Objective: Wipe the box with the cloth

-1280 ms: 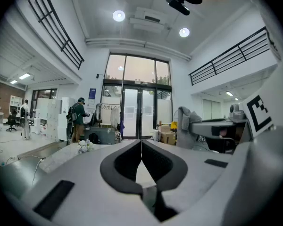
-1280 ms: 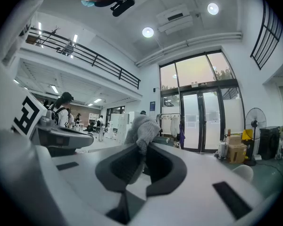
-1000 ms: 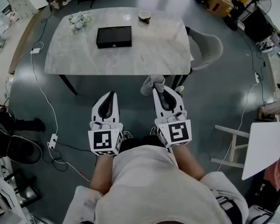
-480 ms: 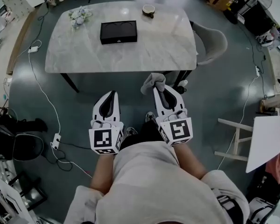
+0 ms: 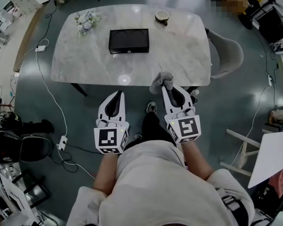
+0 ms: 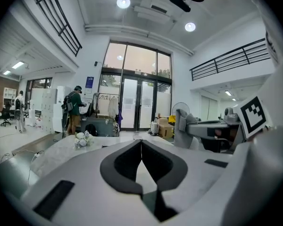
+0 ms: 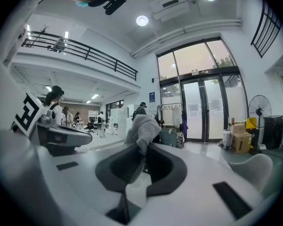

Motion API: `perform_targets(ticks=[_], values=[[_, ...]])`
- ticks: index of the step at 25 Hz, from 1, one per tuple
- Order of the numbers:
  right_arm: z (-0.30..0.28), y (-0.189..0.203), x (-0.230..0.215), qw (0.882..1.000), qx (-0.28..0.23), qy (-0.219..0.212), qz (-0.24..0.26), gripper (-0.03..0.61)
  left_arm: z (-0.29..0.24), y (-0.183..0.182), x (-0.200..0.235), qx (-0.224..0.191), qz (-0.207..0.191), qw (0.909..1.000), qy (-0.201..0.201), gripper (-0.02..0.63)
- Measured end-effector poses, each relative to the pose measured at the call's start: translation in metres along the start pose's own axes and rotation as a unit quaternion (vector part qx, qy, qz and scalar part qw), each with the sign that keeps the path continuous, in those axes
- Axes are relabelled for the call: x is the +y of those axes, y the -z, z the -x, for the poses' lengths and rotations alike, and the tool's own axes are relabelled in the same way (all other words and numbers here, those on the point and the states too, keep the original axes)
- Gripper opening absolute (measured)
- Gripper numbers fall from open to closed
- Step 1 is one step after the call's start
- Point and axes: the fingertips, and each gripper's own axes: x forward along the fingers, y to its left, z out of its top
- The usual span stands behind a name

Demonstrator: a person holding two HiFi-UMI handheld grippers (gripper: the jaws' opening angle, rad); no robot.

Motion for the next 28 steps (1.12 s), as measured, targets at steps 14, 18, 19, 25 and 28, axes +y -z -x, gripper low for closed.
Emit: perform_targets(ticks=[14,18,19,25,28], values=[[-0.112,0.031,-0.102,0.997,0.055,-0.047,-0.015,0.051,-0.149,0.004,0.015,0.080,0.011,0.9967,-0.010,0.024],[-0.145,0.060,-0.116,0.995,0.081,-0.053,-0.018,0.051,-0.185,0.023,0.025,0.107,0.018,0.9940,-0.007,0.024],[-0.153,0.067,-0.118,0.995,0.084,-0.054,-0.018,0.051,-0.193,0.028,0.028,0.114,0.018,0.9933,-0.006,0.023],[-0.188,0.115,-0.126,0.992,0.116,-0.051,0.008,0.051,-0.235,0.063,0.045,0.158,0.023,0.9871,0.006,0.025],[-0.207,0.142,-0.129,0.989,0.136,-0.049,0.026,0.051,-0.257,0.081,0.054,0.177,0.024,0.9837,0.018,0.023]])
